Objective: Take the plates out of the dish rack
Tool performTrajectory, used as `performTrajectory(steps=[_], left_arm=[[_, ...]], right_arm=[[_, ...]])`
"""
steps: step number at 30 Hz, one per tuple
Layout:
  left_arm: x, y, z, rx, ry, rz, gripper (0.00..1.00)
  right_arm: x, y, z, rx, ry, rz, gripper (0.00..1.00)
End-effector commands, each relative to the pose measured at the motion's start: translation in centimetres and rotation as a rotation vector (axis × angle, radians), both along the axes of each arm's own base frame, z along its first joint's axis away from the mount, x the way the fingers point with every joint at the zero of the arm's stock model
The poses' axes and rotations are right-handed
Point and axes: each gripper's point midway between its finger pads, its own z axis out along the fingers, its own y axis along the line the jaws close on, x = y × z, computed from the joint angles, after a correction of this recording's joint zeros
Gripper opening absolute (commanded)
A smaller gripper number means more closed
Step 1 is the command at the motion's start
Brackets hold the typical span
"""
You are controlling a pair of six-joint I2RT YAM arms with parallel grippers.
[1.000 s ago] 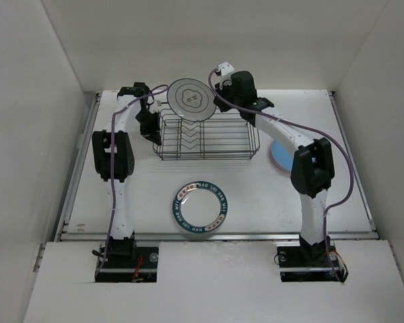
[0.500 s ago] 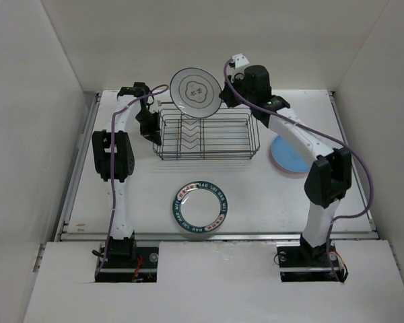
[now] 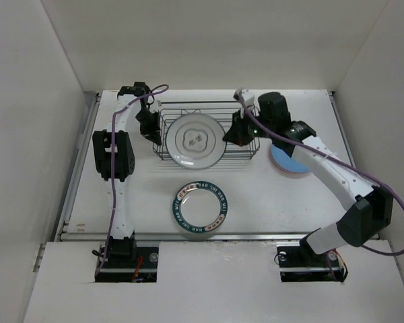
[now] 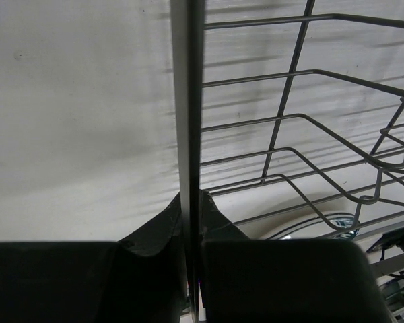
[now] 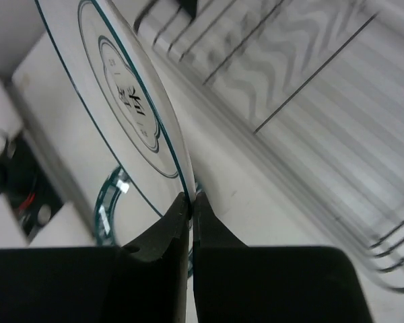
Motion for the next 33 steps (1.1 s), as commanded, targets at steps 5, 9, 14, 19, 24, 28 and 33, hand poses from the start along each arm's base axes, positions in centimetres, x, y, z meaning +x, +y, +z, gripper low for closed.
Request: performTrajectory(steps=[5,9,14,19,24,28,33], left_arm=[[0.8,1.6,-0.3,0.047,-0.010,0.019,0.00],[0.8,1.6,-0.1,0.047,-0.010,0.019,0.00],[1.0,2.0,0.0,0.067,-0.021,0.022,0.00],[1.1,2.2,0.8,0.076,-0.042,0.015,0.10],[1.5,1.9,2.0,0.083,-0.081,0.009,0.22],[1.5,2.1,2.8,0.092,-0.100,0.011,0.29],[1.4,1.8,3.5,0.093,-0.118,-0.017,0.40]], right_arm=[[-11.8,2.1,-6.7,-0.059,0.308,0.272,0.00],[-12.5,1.8,-10.7,-0.132,0.393,0.218,0.00],[-11.1,2.5,-14.7,-0.208,0.452,0.153,0.00],[-9.5,2.0,-15.5,-0.259,0.426,0.084,0.32],[-9.4,0.6,-16.4,-0.349,0.435,0.052,0.48],[-9.4,0.3,-16.0,-0.357,0.421,0.051,0.49],[-9.1,0.8,-13.8,-0.307,0.368,0.058,0.49]])
